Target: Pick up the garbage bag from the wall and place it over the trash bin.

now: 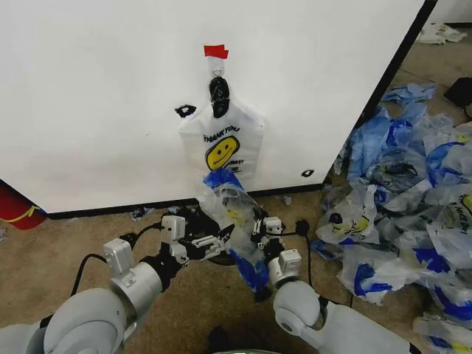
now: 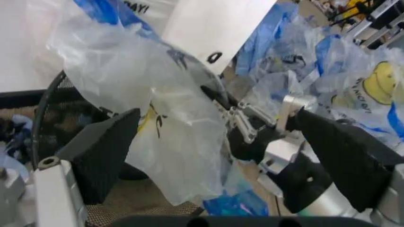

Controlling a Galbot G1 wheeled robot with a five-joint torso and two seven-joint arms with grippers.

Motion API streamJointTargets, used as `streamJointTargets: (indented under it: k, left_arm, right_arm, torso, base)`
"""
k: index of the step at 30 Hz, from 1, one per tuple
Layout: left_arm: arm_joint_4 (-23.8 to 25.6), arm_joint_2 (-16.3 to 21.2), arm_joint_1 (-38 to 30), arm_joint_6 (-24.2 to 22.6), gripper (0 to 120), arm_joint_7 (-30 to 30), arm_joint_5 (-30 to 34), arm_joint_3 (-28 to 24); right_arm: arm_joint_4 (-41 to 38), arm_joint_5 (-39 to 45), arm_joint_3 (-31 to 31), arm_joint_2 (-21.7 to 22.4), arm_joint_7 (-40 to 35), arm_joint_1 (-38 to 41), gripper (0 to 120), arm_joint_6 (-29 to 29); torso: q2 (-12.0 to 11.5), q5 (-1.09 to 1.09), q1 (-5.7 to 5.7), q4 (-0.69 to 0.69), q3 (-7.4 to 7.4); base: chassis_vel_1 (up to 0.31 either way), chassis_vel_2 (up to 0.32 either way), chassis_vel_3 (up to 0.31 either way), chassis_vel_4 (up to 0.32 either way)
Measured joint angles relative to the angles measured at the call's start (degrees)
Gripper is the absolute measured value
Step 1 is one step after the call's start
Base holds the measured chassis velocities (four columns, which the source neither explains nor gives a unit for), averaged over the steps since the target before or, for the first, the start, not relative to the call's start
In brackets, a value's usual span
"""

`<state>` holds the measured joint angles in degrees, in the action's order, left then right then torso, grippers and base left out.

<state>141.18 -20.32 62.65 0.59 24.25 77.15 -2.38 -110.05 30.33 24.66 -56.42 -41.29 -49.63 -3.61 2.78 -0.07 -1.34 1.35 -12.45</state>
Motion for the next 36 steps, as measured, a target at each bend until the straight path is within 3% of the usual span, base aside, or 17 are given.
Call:
streamJointTargets:
  k: [16,36]
  left_arm:
    - [-0.44,-1.0,-0.47,-0.2,96,-0.13,-1.59,-2.15]
    - [-6.5,-2.93,-2.09,0.07,96,-0.31,-3.79,-5.27]
  right_arm:
    - [0.7,-0.02,1.31,-0.26,0.04,1.61,1,0.18]
    - [0.44,-0.27,0.97,-0.02,0.18,0.77,1,0.05]
  torso:
    - [0.0,0.01,0.0,0.0,0.0]
    - [0.0,0.02,0.0,0.0,0.0]
  base:
    - [0.0,0.0,0.0,0.0]
    - [0.0,0.0,0.0,0.0]
